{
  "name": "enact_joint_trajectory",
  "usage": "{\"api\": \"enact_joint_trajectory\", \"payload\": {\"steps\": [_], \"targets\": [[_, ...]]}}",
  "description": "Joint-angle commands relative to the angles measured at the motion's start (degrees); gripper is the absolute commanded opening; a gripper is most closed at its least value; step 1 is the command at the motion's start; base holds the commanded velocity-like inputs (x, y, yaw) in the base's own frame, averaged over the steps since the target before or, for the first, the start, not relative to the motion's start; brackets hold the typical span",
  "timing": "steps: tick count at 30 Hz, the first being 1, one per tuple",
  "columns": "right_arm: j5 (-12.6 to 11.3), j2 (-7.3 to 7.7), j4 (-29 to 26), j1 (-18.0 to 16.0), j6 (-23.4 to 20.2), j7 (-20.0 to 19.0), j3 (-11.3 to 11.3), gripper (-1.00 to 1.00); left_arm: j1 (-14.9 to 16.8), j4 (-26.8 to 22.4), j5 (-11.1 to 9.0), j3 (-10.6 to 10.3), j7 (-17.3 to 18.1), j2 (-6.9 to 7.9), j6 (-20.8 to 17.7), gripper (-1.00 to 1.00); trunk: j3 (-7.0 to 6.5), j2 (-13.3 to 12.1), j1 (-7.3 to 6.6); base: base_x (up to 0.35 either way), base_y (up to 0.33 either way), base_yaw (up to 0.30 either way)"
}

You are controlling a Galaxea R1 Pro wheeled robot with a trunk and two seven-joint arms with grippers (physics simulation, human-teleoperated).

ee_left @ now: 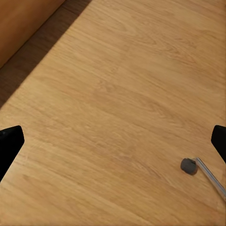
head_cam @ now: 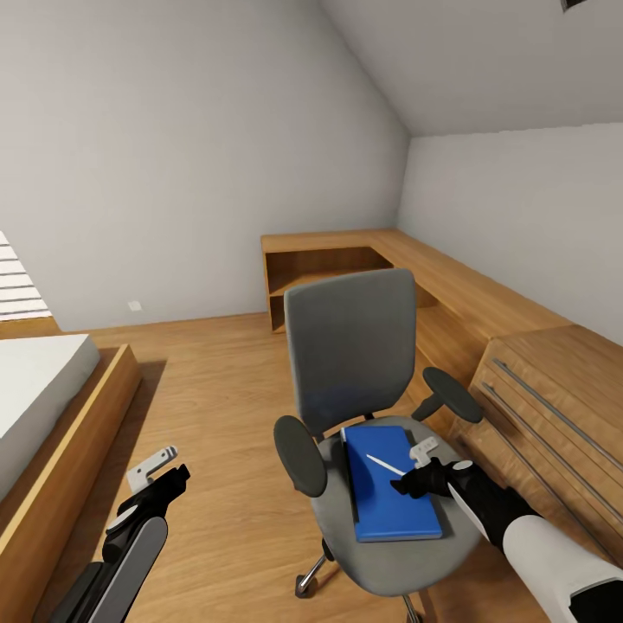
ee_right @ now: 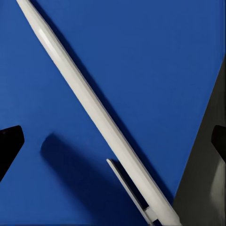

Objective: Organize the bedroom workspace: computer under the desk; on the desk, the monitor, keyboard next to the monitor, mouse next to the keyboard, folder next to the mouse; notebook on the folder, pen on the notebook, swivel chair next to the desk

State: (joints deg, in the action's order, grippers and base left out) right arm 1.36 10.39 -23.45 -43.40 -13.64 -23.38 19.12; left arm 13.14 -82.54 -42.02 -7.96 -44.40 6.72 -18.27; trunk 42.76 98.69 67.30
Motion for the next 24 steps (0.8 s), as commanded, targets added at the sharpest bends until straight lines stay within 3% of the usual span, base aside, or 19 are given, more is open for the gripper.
{"api": "enact_joint_trajectory", "payload": {"steps": [1,19,24], "targets": [[0.14,0.08,-0.13,-0.02,-0.29,-0.20,0.12,1.00,0.04,-0.08,-0.25,-0.12,-0.43,0.06,-0.18,1.00,0.05,0.03,0.00,0.000,0.000,0.000],[0.12,0.29,-0.11,-0.02,0.15,-0.61,0.12,1.00,0.04,-0.08,-0.25,-0.12,-0.43,0.05,-0.18,1.00,0.05,0.03,0.00,0.000,0.000,0.000],[0.14,0.76,-0.11,-0.02,0.78,-3.42,0.13,1.00,0.04,-0.08,-0.25,-0.12,-0.43,0.05,-0.18,1.00,0.05,0.03,0.00,0.000,0.000,0.000]]}}
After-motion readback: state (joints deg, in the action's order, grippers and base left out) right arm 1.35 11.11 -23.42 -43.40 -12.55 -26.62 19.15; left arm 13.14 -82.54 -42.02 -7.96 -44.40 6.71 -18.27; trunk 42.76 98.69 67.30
